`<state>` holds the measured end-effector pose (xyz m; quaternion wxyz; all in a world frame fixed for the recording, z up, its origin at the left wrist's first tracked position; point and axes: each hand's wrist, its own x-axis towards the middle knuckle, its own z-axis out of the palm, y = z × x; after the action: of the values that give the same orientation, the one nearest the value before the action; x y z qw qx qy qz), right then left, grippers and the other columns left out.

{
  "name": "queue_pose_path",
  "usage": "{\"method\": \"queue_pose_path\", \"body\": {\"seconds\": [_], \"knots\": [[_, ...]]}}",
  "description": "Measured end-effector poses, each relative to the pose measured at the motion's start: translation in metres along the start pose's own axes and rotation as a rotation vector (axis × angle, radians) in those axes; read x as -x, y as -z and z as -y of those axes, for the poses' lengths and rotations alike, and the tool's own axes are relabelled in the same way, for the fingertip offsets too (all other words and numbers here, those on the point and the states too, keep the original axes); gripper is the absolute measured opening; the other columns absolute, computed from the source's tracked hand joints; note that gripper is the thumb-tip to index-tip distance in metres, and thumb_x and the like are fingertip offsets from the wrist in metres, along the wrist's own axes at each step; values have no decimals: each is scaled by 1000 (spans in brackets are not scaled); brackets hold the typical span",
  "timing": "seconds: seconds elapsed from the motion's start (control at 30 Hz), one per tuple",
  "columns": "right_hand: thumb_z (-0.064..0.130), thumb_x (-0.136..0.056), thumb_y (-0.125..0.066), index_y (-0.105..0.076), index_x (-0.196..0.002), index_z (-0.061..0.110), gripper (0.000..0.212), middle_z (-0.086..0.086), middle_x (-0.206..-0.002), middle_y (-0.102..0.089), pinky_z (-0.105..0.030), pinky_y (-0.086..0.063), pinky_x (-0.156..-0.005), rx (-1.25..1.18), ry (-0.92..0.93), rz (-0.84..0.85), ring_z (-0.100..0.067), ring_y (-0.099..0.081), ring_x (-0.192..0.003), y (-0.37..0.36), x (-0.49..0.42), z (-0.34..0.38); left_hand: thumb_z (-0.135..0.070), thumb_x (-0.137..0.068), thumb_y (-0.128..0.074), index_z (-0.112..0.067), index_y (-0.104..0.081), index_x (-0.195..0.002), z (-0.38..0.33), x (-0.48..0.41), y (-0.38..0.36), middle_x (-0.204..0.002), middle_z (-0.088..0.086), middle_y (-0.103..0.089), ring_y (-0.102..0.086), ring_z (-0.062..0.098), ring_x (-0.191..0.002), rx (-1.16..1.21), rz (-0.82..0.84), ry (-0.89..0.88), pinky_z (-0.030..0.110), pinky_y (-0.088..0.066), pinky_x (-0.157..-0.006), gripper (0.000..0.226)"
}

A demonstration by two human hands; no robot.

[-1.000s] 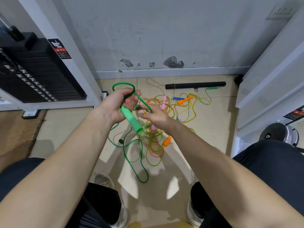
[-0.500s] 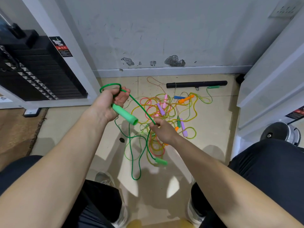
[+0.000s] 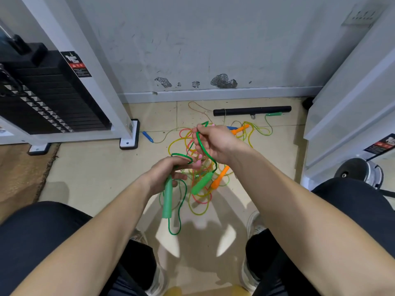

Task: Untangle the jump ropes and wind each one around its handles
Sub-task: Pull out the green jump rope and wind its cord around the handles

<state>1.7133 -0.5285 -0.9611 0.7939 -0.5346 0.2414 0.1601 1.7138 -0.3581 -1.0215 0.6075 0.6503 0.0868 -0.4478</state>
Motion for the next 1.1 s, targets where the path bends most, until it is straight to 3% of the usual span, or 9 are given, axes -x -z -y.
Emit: {"method": "queue_pose_path", "body": {"seconds": [0.13,0.23,0.47,0.63,0.73,0.83,0.9,1.0,1.1], "knots": [[13,-108,-41,-48,-92,14,18,-5,-51,-61,-23,-53,-44,-300,-32,-42,-14,-64,-45,-4,-4,17,-20,-77,-55,-16,-59,-134,1,8,-12,-130,-1,-68,-52,9,-68,-98,197,-78,19,-27,-44,57],[12,-108,-37,-46,-93,13,18,-7,-48,-59,-24,-52,-40,-465,-25,-65,-16,-62,-40,-4,-6,25,-18,-75,-72,-28,-61,-129,0,12,-26,-129,-12,-64,-56,3,-73,-249,27,-266,22,-33,-48,57],[14,-109,-37,-47,-112,10,11,-10,-60,-55,-28,-53,-39,-705,-16,-96,-17,-59,-37,-8,-7,28,-29,-85,-79,-20,-71,-114,-13,8,-49,-93,-15,-68,-58,-7,-70,-295,-98,-416,10,-40,-55,32],[13,-109,-36,-44,-118,9,13,-12,-66,-54,-31,-55,-40,-776,-5,-101,-18,-58,-37,-9,-7,31,-30,-91,-72,-23,-73,-91,-18,9,-65,-69,-17,-63,-50,-2,-54,-334,-134,-432,16,-38,-51,8],[21,-109,-38,-49,-119,5,21,-13,-61,-65,-32,-56,-44,-580,-17,-131,-22,-67,-50,-4,-8,32,-26,-98,-62,-19,-73,-88,-22,10,-64,-76,-9,-70,-50,7,-60,-304,-123,-448,20,-36,-47,16],[40,-108,-34,-58,-112,6,42,-6,-76,-73,-30,-53,-66,87,-6,-221,-21,-66,-71,8,-4,28,-18,-104,-52,-8,-63,-97,-34,18,-58,-81,3,-68,-46,7,-52,12,-53,-419,15,-31,-38,16],[47,-106,-33,-65,-103,12,47,3,-70,-71,-35,-44,-80,354,14,-162,-18,-62,-71,14,4,18,-15,-106,-45,-7,-57,-95,-46,27,-54,-75,3,-62,-47,3,-43,268,-2,-388,14,-32,-32,18],[61,-100,-35,-67,-101,22,50,4,-76,-72,-40,-46,-88,435,-121,93,-18,-66,-71,17,21,-1,-15,-108,-38,-7,-54,-89,-59,27,-43,-76,6,-47,-49,6,-36,491,-3,-323,12,-33,-30,26],[55,-101,-45,-67,-110,27,37,0,-86,-69,-28,-55,-68,351,-162,245,-13,-67,-67,12,35,-11,-20,-108,-39,-9,-54,-92,-63,16,-29,-81,4,-53,-39,4,-41,547,-47,-280,13,-32,-31,24]]}}
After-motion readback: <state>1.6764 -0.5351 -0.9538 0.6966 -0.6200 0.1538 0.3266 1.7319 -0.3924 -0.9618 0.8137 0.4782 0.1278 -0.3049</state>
